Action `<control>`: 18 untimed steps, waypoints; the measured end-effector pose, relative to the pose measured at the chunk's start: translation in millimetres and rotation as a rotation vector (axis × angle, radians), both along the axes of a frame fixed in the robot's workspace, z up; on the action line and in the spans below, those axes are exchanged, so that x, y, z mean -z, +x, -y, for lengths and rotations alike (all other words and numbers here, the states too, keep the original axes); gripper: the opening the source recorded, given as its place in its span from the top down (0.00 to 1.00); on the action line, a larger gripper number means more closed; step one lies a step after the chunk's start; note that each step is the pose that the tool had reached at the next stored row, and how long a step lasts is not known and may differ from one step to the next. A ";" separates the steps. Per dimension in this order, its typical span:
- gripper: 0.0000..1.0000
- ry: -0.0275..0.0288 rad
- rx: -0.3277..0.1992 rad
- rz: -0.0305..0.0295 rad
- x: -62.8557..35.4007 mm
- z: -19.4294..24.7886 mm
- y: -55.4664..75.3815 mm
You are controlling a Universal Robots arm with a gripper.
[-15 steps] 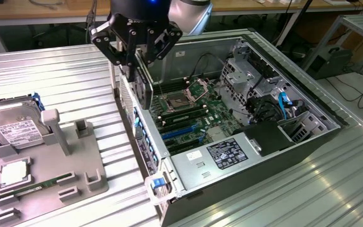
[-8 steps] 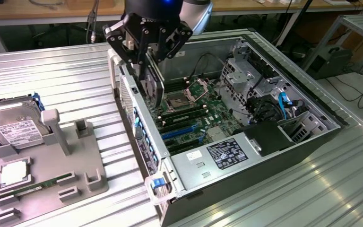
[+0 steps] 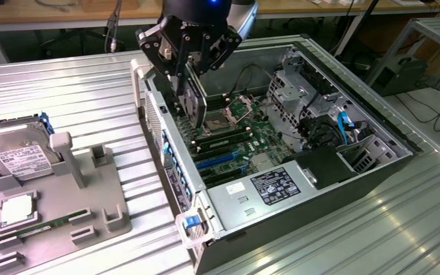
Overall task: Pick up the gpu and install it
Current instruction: 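Pick up the gpu and move the gpu toward the slot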
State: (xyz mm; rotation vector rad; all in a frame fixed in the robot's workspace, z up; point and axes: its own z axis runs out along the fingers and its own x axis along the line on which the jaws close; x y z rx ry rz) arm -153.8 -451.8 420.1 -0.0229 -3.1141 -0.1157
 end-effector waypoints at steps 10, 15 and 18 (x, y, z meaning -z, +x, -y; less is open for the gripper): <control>0.72 0.0000 0.023 0.0001 3.5 -1.8 20.7; 0.72 0.0000 0.028 0.0009 4.9 -3.2 32.4; 0.72 -0.0002 0.031 0.0018 5.4 -4.1 38.4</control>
